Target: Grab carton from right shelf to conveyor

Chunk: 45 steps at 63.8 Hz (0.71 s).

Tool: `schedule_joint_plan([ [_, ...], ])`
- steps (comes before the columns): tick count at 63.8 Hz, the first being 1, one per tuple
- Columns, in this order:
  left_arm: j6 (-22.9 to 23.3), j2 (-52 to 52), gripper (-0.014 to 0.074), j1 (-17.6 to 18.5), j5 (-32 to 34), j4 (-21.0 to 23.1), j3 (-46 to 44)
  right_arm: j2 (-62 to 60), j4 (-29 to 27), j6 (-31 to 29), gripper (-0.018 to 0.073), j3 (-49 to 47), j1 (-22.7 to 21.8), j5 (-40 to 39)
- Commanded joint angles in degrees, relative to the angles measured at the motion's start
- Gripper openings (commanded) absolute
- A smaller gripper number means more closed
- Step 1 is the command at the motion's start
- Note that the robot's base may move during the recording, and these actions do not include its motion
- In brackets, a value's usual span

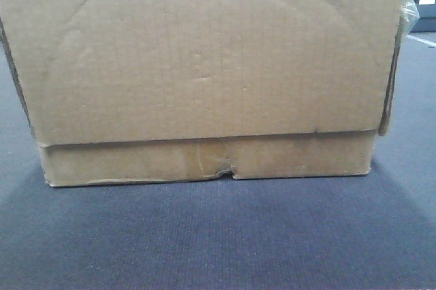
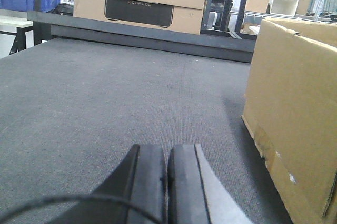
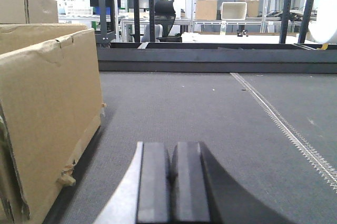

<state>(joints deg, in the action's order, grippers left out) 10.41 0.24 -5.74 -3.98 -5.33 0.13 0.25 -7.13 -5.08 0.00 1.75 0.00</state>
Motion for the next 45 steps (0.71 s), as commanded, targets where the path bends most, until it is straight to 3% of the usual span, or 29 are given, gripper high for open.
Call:
schedule_joint_plan([
  [1,-0.36,-0.24,0.0015,-0.20,1.16,0.20,-0.13,-0.25,-0.14,-0.58,-0.0061,0.00,-0.23,-0.53],
  [45,-0.36,-0.24,0.0015,-0.20,1.16,0.20,-0.13,-0.25,-0.14,-0.58,-0.0061,0.00,-0.23,-0.53],
])
